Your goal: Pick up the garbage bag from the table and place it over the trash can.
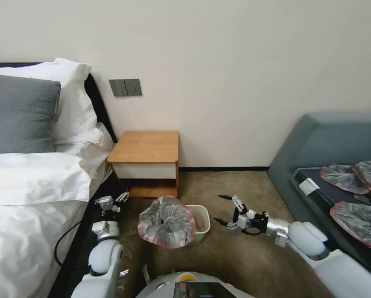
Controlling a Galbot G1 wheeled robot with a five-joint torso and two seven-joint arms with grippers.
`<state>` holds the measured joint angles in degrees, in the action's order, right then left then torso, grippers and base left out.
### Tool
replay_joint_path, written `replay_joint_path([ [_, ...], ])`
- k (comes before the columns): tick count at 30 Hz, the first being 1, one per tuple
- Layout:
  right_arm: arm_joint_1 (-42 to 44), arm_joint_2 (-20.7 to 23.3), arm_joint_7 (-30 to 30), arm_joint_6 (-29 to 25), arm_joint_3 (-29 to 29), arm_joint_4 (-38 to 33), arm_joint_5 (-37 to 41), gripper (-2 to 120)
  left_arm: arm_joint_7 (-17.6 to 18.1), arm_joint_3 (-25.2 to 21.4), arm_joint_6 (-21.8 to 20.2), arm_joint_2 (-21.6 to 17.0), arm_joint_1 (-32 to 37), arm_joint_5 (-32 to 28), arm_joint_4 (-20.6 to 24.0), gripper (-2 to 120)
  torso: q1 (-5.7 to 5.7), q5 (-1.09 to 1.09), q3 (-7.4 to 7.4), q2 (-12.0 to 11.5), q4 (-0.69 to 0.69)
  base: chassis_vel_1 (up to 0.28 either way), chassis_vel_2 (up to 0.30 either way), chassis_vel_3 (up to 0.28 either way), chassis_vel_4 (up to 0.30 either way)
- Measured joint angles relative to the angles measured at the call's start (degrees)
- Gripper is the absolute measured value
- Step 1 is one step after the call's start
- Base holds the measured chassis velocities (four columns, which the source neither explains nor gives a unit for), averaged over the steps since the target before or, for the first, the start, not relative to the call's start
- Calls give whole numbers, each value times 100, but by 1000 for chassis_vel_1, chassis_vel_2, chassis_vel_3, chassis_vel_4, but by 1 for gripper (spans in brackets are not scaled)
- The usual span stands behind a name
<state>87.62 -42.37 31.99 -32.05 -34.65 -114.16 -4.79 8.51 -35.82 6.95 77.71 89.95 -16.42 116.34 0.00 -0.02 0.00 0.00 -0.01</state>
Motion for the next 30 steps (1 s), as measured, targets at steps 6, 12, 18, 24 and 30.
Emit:
replay_joint_path([
  [6, 21, -314, -62, -105, -119, 44, 37, 100, -500, 121, -764, -470, 799, -886, 1188, 97, 0, 2, 0, 0, 1, 0, 0, 0, 0],
  [12, 4, -551, -108, -187, -139, 106, 42, 100, -614, 368, -1810, -822, 1322, -1513, 2072, 94, 0, 3, 0, 0, 1, 0, 0, 0, 0],
  [18, 15, -731, -119, -244, -145, 122, 48, 100, -815, 483, -2551, -920, 1548, -1753, 2244, 99, 0, 1, 0, 0, -1, 0, 0, 0, 0],
  [24, -55, -788, -126, -243, -85, 117, 60, 100, -957, 715, -2256, -851, 1682, -1696, 1971, 96, 0, 2, 0, 0, 1, 0, 0, 0, 0],
  [30, -51, -825, -133, -245, -20, 131, 57, 100, -641, 922, -2263, -751, 1640, -1504, 1855, 93, 0, 3, 0, 0, 0, 0, 0, 0, 0],
])
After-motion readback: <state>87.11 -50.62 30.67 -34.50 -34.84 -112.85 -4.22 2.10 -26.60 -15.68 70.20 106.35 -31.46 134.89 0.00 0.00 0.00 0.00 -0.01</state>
